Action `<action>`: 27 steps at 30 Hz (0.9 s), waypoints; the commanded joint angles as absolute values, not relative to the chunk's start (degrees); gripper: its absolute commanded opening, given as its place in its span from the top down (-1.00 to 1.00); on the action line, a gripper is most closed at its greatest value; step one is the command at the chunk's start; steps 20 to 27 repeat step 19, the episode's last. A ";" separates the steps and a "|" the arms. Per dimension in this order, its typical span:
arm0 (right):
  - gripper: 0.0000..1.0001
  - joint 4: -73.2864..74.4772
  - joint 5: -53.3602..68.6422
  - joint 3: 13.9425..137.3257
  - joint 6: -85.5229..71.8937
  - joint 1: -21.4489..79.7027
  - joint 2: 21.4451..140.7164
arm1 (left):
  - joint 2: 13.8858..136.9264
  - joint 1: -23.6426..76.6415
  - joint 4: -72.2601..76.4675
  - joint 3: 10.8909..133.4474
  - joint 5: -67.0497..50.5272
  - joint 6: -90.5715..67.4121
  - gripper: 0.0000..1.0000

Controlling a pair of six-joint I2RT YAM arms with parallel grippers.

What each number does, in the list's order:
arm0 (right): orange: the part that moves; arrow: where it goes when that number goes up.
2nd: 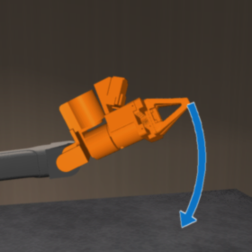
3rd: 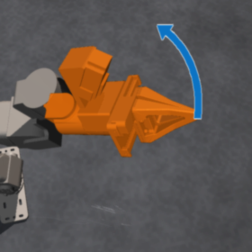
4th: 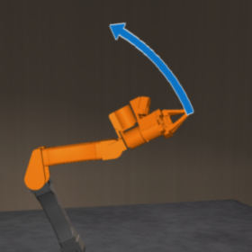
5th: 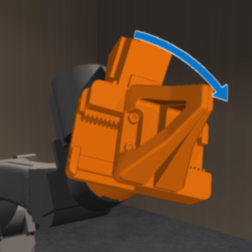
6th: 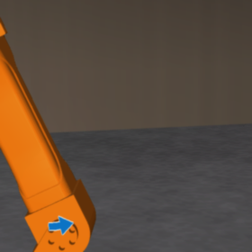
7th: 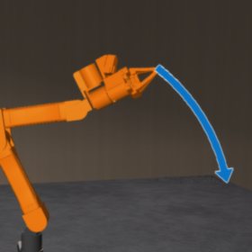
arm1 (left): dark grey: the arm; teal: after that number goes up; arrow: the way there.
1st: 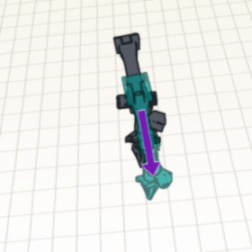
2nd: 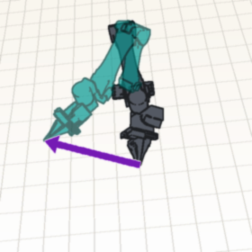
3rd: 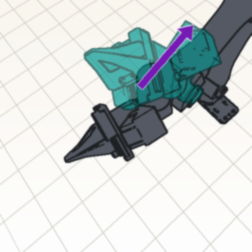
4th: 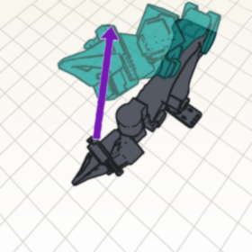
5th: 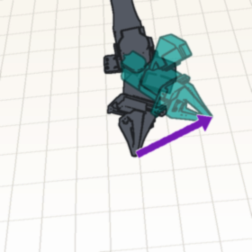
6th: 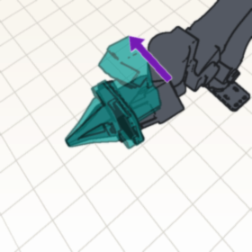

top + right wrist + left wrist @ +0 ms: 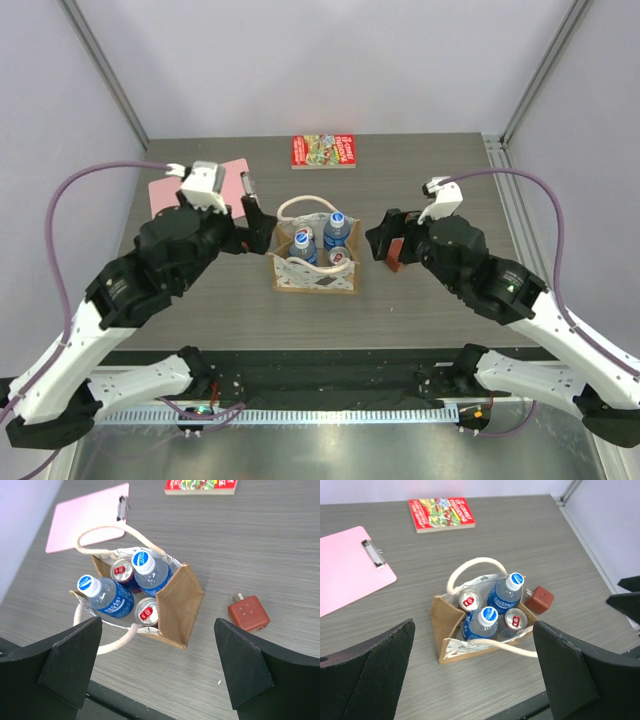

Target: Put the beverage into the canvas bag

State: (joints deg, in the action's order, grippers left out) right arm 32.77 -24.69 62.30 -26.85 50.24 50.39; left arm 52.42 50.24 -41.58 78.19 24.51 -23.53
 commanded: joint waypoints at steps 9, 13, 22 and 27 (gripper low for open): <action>-1.00 34.10 -31.72 68.03 -29.97 50.19 43.33 | 46.32 50.45 -39.90 71.90 25.67 -27.77 -0.99; -1.00 34.28 -31.64 67.85 -29.71 50.19 43.15 | 47.28 50.45 -41.04 71.81 25.31 -28.04 -0.99; -0.99 34.72 -31.73 66.89 -30.32 50.19 43.42 | 47.37 50.45 -40.25 70.58 23.82 -27.95 -1.00; -0.99 34.72 -31.73 66.89 -30.32 50.19 43.42 | 47.37 50.45 -40.25 70.58 23.82 -27.95 -1.00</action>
